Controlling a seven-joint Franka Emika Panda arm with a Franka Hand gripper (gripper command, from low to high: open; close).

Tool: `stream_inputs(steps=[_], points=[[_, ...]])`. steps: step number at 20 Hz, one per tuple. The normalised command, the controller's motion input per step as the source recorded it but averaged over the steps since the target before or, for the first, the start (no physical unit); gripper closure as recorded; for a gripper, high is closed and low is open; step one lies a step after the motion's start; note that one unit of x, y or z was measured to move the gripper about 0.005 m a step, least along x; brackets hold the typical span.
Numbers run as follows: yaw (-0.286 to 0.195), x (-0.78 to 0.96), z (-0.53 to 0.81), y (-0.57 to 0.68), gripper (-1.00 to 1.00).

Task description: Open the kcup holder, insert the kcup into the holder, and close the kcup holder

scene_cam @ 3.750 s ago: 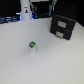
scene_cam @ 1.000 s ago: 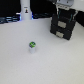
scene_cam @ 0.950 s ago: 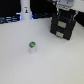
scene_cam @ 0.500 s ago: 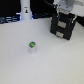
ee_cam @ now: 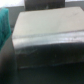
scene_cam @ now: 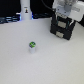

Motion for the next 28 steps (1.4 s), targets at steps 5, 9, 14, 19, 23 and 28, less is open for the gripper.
stream_inputs(steps=[5,9,14,19,23,28], points=[[-0.010,-0.07,-0.04,0.05,1.00],[-0.006,0.01,0.00,0.01,1.00],[-0.012,0.13,-0.02,0.02,1.00],[-0.064,0.65,0.10,-0.03,1.00],[-0.062,0.80,0.22,-0.09,1.00],[-0.047,0.83,0.29,-0.10,1.00]])
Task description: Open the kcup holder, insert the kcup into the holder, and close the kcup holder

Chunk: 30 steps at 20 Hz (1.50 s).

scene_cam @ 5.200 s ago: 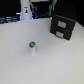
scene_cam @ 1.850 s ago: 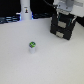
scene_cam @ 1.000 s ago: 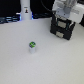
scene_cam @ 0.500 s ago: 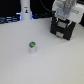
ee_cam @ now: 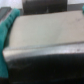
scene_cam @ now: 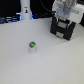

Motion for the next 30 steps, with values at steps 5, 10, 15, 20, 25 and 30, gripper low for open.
stream_inputs(steps=[5,10,15,20,25,30], points=[[-0.052,0.86,0.30,-0.14,1.00],[-0.043,0.73,0.25,-0.14,1.00],[-0.056,0.94,0.21,-0.15,1.00],[-0.053,0.97,0.24,-0.19,1.00],[-0.050,0.98,0.27,-0.22,1.00],[-0.048,0.98,0.26,-0.23,1.00]])
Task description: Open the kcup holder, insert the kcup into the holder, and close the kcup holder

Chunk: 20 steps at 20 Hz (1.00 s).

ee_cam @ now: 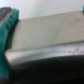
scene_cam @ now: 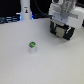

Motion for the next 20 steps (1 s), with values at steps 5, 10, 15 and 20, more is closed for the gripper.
stream_inputs(steps=[5,10,15,20], points=[[-0.051,0.98,0.24,-0.26,1.00],[-0.062,0.97,0.25,-0.28,1.00],[-0.069,0.94,0.25,-0.32,1.00],[-0.079,0.91,0.26,-0.35,1.00]])
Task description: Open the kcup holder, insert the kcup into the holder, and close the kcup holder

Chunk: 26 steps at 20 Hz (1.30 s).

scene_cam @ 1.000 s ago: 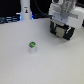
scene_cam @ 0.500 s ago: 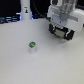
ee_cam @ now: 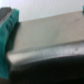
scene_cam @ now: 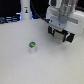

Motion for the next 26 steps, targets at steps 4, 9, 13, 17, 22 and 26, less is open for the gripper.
stream_inputs(steps=[4,9,13,17,22,26], points=[[-0.072,0.85,0.25,-0.35,1.00],[-0.067,0.83,0.26,-0.37,1.00],[-0.075,0.77,0.22,-0.39,1.00],[-0.053,0.26,0.23,-0.17,-1.00],[-0.080,0.10,0.33,-0.14,-1.00],[-0.219,0.10,0.44,-0.37,-1.00]])
